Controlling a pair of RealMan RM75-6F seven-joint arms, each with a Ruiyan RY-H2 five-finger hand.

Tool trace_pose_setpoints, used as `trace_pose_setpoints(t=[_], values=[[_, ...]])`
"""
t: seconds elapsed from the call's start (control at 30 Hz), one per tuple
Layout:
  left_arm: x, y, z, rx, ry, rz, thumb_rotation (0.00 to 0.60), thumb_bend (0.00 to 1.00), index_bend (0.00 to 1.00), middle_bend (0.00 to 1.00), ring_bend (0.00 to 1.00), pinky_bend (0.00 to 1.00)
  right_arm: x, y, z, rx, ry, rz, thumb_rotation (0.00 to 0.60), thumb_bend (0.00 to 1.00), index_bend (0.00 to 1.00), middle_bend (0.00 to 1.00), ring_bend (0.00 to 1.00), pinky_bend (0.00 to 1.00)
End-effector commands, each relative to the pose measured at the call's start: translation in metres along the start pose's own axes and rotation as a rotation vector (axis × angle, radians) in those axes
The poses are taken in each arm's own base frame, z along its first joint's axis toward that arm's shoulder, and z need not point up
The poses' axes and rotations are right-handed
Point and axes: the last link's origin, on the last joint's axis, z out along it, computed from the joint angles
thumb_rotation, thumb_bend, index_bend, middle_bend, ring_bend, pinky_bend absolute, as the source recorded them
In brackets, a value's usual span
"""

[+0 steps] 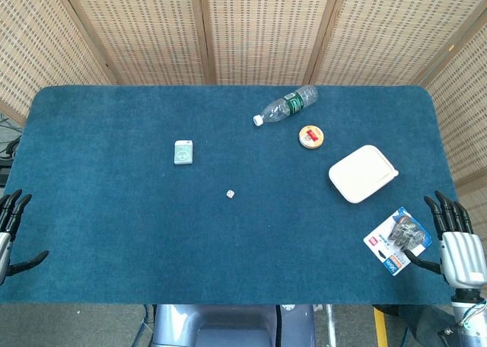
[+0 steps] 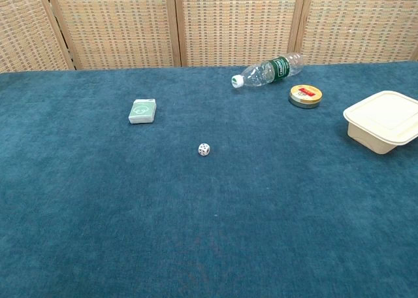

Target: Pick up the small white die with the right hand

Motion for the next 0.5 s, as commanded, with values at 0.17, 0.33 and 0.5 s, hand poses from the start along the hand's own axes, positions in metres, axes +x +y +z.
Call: trace_pose_setpoints(t=[0.17,0.33,0.5], values=[[-0.001,0.0,0.001,0.001,-0.004,0.001,0.6,0.0,0.0,0.0,0.0,0.0,-0.003,-0.002,0.0,0.02,-0.02,0.006,0.6,0.05,0.01,0.0,0.0,0.0],[-0.001,-0.001,0.004,0.005,-0.001,0.0,0.6,0.0,0.0,0.0,0.0,0.0,-0.008,-0.018,0.021,0.138,-0.042,0.03,0.6,0.07,0.08,0.0,0.0,0.0],[-0.005,-0.001,0.012,0.017,-0.02,0.009,0.6,0.0,0.0,0.0,0.0,0.0,-0.002,-0.056,0.073,0.387,-0.053,0.049,0.6,0.13,0.19,0.0,0.0,0.0]])
